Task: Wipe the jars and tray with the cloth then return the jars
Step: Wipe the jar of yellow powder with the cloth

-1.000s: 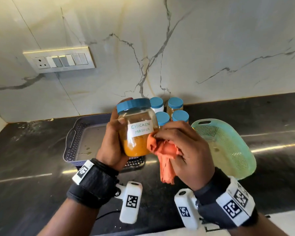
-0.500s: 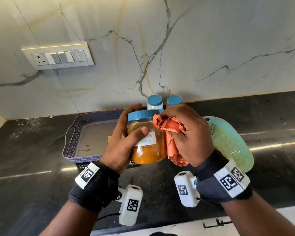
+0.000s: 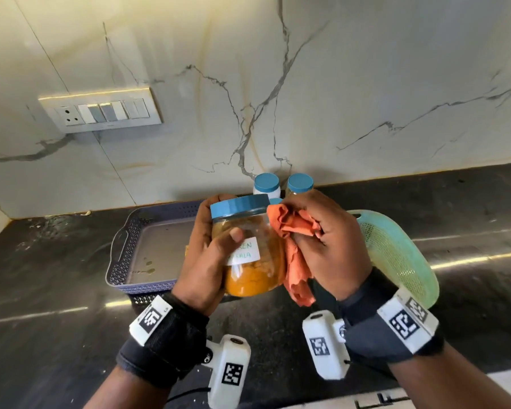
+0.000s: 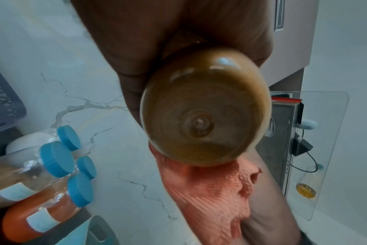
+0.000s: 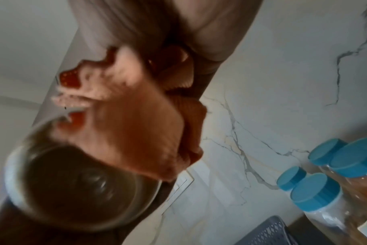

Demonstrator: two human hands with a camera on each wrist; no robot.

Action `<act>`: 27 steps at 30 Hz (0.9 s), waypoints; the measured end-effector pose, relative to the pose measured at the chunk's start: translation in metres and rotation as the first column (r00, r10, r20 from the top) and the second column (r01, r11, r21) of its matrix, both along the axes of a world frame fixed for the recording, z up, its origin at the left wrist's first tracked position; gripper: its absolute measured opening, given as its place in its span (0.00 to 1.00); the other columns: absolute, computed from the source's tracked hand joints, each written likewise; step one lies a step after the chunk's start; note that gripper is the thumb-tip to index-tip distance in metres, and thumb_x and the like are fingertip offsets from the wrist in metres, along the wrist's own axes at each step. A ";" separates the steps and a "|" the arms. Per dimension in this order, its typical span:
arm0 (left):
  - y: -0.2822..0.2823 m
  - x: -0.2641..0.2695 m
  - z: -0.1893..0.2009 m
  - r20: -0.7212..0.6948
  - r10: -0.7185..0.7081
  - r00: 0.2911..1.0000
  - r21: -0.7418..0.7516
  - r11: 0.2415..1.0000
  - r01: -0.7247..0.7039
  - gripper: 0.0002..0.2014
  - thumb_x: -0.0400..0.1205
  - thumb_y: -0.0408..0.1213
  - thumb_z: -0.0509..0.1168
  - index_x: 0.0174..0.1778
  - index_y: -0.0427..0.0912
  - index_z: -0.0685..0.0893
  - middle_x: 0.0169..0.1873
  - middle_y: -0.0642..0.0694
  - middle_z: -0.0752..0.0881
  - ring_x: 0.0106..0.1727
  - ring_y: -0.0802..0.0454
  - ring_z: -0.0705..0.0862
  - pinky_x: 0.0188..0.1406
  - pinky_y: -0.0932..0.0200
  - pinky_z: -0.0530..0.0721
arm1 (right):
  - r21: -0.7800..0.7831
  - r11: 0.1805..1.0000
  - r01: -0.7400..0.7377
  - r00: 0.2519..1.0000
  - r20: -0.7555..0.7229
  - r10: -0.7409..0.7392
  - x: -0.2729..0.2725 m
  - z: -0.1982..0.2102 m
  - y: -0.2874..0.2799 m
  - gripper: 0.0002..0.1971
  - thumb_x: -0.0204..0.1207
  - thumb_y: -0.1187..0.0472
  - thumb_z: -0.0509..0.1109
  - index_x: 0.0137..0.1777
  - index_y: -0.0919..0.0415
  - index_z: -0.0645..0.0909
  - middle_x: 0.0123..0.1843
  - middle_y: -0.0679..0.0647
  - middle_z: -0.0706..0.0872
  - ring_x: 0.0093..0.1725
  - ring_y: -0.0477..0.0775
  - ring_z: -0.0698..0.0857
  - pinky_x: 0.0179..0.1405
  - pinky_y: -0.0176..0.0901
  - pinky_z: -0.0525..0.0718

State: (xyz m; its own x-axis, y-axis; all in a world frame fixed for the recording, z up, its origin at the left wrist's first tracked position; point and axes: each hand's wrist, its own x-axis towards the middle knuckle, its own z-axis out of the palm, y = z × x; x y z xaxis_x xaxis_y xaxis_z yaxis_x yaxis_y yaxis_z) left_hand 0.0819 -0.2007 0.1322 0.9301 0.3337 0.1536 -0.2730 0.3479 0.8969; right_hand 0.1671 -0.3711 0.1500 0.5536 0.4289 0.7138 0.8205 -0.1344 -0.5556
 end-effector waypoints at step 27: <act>0.037 0.003 -0.016 -0.121 0.160 0.980 0.346 0.932 -0.109 0.44 0.60 0.40 0.85 0.73 0.55 0.75 0.64 0.52 0.86 0.66 0.45 0.87 0.62 0.36 0.88 | -0.302 0.945 0.125 0.973 -0.151 -0.177 -0.037 -0.068 0.003 0.15 0.70 0.65 0.73 0.56 0.50 0.84 0.55 0.42 0.81 0.54 0.44 0.82 0.49 0.28 0.79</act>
